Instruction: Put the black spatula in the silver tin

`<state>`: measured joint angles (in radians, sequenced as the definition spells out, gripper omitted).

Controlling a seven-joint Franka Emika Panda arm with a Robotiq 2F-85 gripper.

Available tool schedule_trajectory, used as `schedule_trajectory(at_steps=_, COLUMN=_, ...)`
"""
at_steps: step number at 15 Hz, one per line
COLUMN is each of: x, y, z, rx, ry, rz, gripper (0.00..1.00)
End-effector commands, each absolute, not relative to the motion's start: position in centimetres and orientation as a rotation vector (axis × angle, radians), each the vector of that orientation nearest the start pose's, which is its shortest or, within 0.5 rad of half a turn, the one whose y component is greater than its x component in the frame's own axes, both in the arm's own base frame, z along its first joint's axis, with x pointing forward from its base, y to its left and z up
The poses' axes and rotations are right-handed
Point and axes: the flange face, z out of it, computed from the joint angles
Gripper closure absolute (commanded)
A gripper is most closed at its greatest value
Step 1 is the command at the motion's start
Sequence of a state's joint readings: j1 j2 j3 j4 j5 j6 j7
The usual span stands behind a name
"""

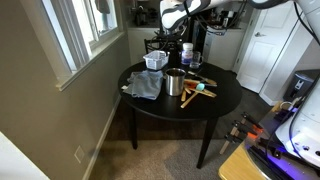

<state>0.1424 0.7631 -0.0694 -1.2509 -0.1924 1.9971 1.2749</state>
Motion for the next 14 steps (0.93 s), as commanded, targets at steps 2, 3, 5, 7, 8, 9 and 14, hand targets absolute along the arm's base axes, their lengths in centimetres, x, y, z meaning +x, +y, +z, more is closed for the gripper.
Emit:
schedule_trajectory(at_steps=2, x=74.0, y=2.8, z=31.4, rx=-2.76, ry=1.741, rz=-0.151, gripper=0.0)
schedule_trajectory(at_steps=3, x=74.0, y=2.2, z=31.3, rx=-2.756, ry=1.757, rz=-0.151, gripper=0.0)
schedule_trajectory(at_steps=5, x=73.9, y=0.6, z=30.8, rx=-2.741, ry=1.81, rz=-0.168, gripper=0.0)
schedule_trajectory(at_steps=7, x=73.7, y=-1.2, z=30.2, rx=-2.697, ry=1.906, rz=-0.182, gripper=0.0)
schedule_trajectory(at_steps=8, x=73.5, y=-2.4, z=29.7, rx=-2.66, ry=1.974, rz=-0.184, gripper=0.0)
schedule_trajectory(at_steps=9, x=73.3, y=-3.2, z=29.3, rx=-2.633, ry=2.028, rz=-0.182, gripper=0.0)
schedule_trajectory(at_steps=14, x=73.2, y=-5.4, z=27.8, rx=-2.614, ry=2.145, rz=-0.164, gripper=0.0)
